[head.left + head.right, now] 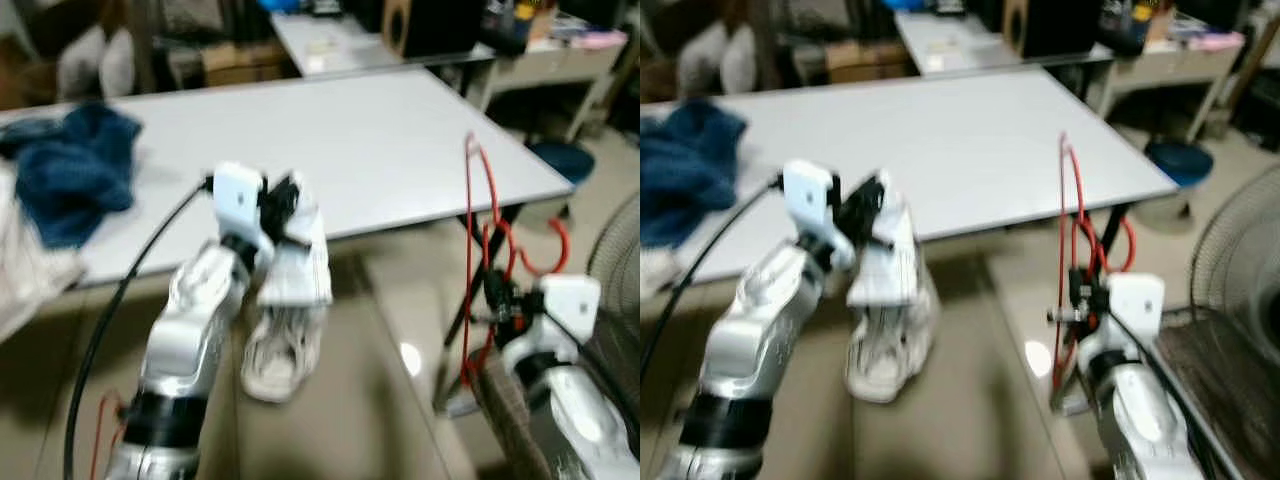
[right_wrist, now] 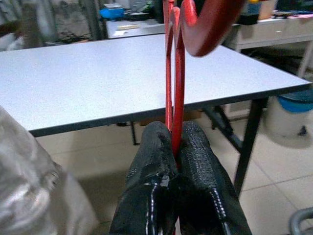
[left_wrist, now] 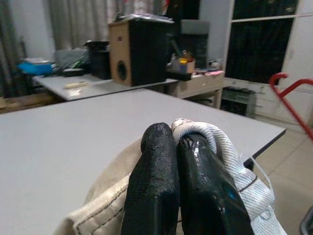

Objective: Hang hanger

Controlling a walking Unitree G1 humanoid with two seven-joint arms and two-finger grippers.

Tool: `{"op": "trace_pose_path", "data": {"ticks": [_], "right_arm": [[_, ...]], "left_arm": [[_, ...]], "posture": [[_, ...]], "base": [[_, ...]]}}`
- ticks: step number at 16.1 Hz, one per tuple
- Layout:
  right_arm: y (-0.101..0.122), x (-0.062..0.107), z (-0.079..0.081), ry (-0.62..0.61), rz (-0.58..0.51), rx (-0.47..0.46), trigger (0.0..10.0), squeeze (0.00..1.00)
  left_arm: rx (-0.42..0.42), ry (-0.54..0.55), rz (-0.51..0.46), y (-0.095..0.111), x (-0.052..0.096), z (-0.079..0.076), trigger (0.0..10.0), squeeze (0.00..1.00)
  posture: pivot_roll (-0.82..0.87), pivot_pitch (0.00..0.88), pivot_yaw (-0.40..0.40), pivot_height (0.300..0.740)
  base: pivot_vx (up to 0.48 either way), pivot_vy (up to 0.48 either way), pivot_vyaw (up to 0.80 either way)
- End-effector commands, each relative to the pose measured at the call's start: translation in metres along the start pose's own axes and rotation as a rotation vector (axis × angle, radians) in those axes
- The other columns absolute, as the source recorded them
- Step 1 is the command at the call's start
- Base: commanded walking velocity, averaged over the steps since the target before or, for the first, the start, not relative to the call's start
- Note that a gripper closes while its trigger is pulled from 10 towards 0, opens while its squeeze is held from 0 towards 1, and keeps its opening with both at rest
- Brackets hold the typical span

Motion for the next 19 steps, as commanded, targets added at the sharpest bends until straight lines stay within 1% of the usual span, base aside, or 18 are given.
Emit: {"op": "trace_pose_path", "data": {"ticks": [1,2,3,4,6,7,8,9,11,12,13,14,15,16,17,18,19], "right_arm": [[0.001,0.001,-0.006,-0.017,-0.007,0.012,10.0,0.0],[0.001,0.0,-0.005,-0.016,-0.008,0.011,10.0,0.0],[0.0,-0.002,-0.004,-0.015,-0.009,0.009,10.0,0.0],[0.0,-0.002,-0.004,-0.015,-0.01,0.009,10.0,0.0],[0.001,-0.003,-0.002,-0.015,-0.016,0.006,10.0,0.0],[0.001,-0.003,-0.002,-0.017,-0.02,0.003,10.0,0.0],[0.001,-0.003,-0.002,-0.019,-0.024,0.001,10.0,0.0],[0.001,-0.004,-0.001,-0.02,-0.025,0.001,10.0,0.0],[0.002,-0.005,0.0,-0.018,-0.032,0.0,10.0,0.0],[-0.001,-0.004,0.002,-0.01,-0.022,0.004,10.0,0.0],[-0.002,-0.004,0.003,-0.006,-0.016,0.01,10.0,0.0],[-0.004,-0.003,0.003,-0.005,-0.006,0.023,10.0,0.0],[-0.005,-0.003,0.002,-0.006,-0.003,0.023,10.0,0.0],[-0.005,-0.003,0.001,-0.004,0.001,0.025,10.0,0.0],[-0.005,-0.003,0.0,-0.003,0.001,0.026,10.0,0.0],[-0.002,-0.006,0.001,0.013,-0.003,0.041,10.0,0.0],[0.0,-0.008,0.001,0.019,-0.007,0.045,10.0,0.0]], "left_arm": [[-0.016,-0.051,-0.104,0.028,-0.012,-0.012,10.0,0.0],[-0.022,-0.068,-0.124,0.034,-0.018,-0.014,10.0,0.0],[-0.032,-0.09,-0.145,0.041,-0.028,-0.015,10.0,0.0],[-0.035,-0.096,-0.154,0.044,-0.033,-0.015,10.0,0.0],[-0.042,-0.128,-0.206,0.063,-0.051,-0.017,10.0,0.0],[-0.048,-0.157,-0.254,0.083,-0.066,-0.019,10.0,0.0],[-0.059,-0.18,-0.295,0.1,-0.077,-0.02,10.0,0.0],[-0.064,-0.187,-0.311,0.107,-0.08,-0.02,10.0,0.0],[-0.055,-0.187,-0.406,0.151,-0.097,-0.013,10.0,0.0],[-0.039,-0.176,-0.443,0.168,-0.102,-0.007,10.0,0.0],[-0.04,-0.171,-0.453,0.172,-0.103,-0.004,10.0,0.0],[-0.062,-0.157,-0.464,0.179,-0.106,0.001,10.0,0.0],[-0.074,-0.141,-0.467,0.182,-0.107,0.004,10.0,0.0],[-0.08,-0.119,-0.482,0.191,-0.11,0.009,10.0,0.0],[-0.077,-0.116,-0.489,0.194,-0.112,0.01,10.0,0.0],[-0.075,-0.116,-0.518,0.21,-0.114,0.007,10.0,0.0],[-0.079,-0.118,-0.53,0.216,-0.116,0.005,10.0,0.0]], "posture": [[-0.04,0.0,0.04,0.74],[-0.04,0.0,0.041,0.74],[-0.04,0.0,0.045,0.74],[-0.04,0.0,0.047,0.74],[-0.04,0.0,0.052,0.74],[-0.04,0.0,0.056,0.74],[-0.05,0.0,0.06,0.74],[-0.05,0.0,0.061,0.74],[-0.06,0.0,0.073,0.74],[-0.06,0.0,0.076,0.74],[-0.06,0.0,0.073,0.74],[-0.07,0.0,0.065,0.74],[-0.07,0.0,0.055,0.74],[-0.07,0.0,0.04,0.74],[-0.07,0.0,0.034,0.74],[-0.08,0.0,0.026,0.74],[-0.08,0.0,0.025,0.74]], "base": [[0.401,0.0,0.0],[0.394,0.0,0.0],[0.398,0.0,0.0],[0.394,0.0,0.0],[0.398,0.0,0.0],[0.405,0.0,0.0],[0.401,0.0,0.0],[0.401,0.0,0.0],[0.405,0.0,0.0],[0.405,0.0,0.0],[0.405,0.0,0.0],[0.405,0.0,0.0],[0.401,0.0,0.0],[0.405,0.0,0.0],[0.405,0.0,0.0],[0.409,0.0,0.0],[0.405,0.0,0.0]]}}
Point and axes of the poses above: a point about 5 cm out from each wrist's last joint towards the gripper, its own x axis pointing back from the gripper into the wrist, its own y axis along the axis of the wrist's last joint, z = x × y, the point moved 4 cm from there along -x, pointing out of the wrist towards the gripper
